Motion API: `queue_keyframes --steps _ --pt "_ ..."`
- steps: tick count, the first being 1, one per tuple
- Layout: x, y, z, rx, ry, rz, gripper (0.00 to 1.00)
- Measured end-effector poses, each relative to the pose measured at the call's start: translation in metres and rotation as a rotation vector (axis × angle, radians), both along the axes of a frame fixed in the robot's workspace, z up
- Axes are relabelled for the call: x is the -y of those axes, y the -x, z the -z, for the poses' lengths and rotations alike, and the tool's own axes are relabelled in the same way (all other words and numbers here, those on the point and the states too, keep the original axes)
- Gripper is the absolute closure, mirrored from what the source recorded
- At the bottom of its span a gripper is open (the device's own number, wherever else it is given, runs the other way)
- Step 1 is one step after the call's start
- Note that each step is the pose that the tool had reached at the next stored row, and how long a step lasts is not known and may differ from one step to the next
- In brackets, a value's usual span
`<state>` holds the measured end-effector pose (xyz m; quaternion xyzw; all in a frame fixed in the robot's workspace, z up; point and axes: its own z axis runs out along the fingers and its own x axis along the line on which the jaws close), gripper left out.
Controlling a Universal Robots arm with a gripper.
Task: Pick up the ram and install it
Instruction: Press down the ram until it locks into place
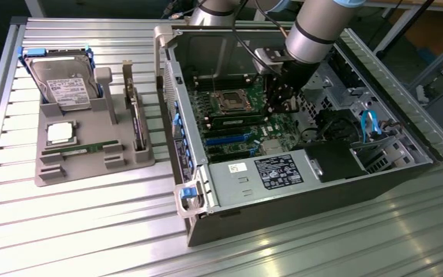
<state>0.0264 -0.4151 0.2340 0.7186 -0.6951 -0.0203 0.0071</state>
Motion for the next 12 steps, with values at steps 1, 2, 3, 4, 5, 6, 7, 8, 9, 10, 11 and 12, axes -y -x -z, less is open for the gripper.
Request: queue_keyframes --steps 1,2,3,4,5,6,7,8,9,10,11,12 --pt "0.0 0.0 -0.0017 -0.0001 0.0004 0.0 0.9" --pt "0.0 0.0 -0.0035 -0.0001 0.0002 0.0 0.9" --pt "0.0 0.0 -0.0054 0.0 0.0002 0.0 0.9" --pt "0.0 0.0 -0.0076 -0.0001 0.0003 0.0 0.9" --pt "0.0 0.0 -0.0105 -0.0001 0.0003 0.0 0.9" --pt "0.0001 0.0 -0.0121 -0.0001 0.0004 0.0 0.9" --pt "0.0001 0.0 -0.0136 -0.0001 0.0003 0.0 0.9" --pt "0.0 0.0 -0.015 -0.0001 0.0003 0.0 0.9" --pt "0.0001 0.0 -0.0162 -0.0001 0.0004 0.0 0.9" --pt "0.0 0.0 -0.0166 0.0 0.0003 0.0 0.9" --pt "0.0 0.0 -0.0165 0.0 0.0001 0.0 0.9" --pt "0.0 0.0 -0.0165 0.0 0.0001 0.0 0.9"
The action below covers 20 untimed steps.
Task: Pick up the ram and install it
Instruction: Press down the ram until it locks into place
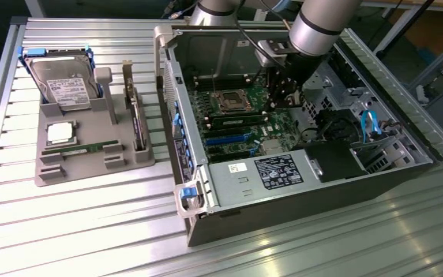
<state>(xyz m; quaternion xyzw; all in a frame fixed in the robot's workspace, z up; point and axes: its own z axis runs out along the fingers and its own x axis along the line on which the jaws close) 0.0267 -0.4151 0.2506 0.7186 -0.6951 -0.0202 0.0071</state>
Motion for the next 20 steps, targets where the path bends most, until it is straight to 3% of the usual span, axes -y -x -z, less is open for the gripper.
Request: queue_keyframes --steps 4,11,20 --pt "0.0 0.017 0.0 0.0025 0.0001 0.0 0.9" --pt "0.0 0.062 0.0 0.0061 0.0001 0.0 0.9" --pt "0.0 0.1 -0.0001 0.0076 0.0002 0.0 0.9"
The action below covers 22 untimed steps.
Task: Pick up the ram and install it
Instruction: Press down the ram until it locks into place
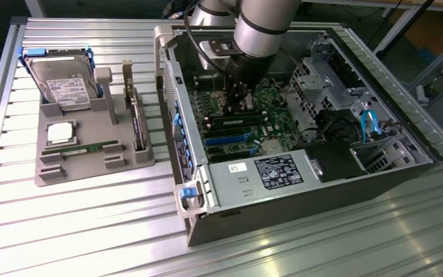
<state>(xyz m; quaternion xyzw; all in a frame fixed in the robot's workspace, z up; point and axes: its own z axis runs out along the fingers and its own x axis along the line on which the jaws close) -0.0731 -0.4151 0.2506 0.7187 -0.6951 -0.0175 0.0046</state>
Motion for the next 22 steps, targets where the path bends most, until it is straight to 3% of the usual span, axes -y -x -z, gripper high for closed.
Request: queue_keyframes --steps 10,22 --pt "0.0 0.0036 0.0 0.0 0.0001 0.0 0.9" --pt "0.0 0.0036 0.0077 0.0 0.0001 0.0 0.9"
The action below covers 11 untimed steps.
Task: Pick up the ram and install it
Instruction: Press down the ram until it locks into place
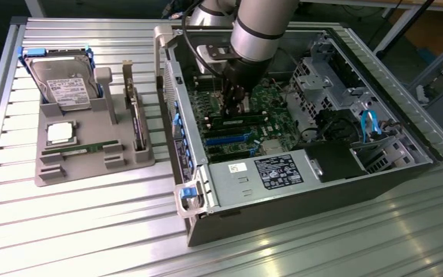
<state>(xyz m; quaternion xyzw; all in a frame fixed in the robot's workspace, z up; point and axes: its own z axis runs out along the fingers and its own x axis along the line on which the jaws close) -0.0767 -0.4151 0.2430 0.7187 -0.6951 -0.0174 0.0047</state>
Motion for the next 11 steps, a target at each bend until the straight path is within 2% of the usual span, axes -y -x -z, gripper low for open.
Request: queue_keyframes --steps 11 --pt "-0.0001 0.0 0.0043 0.0002 -0.0004 0.0 0.9"
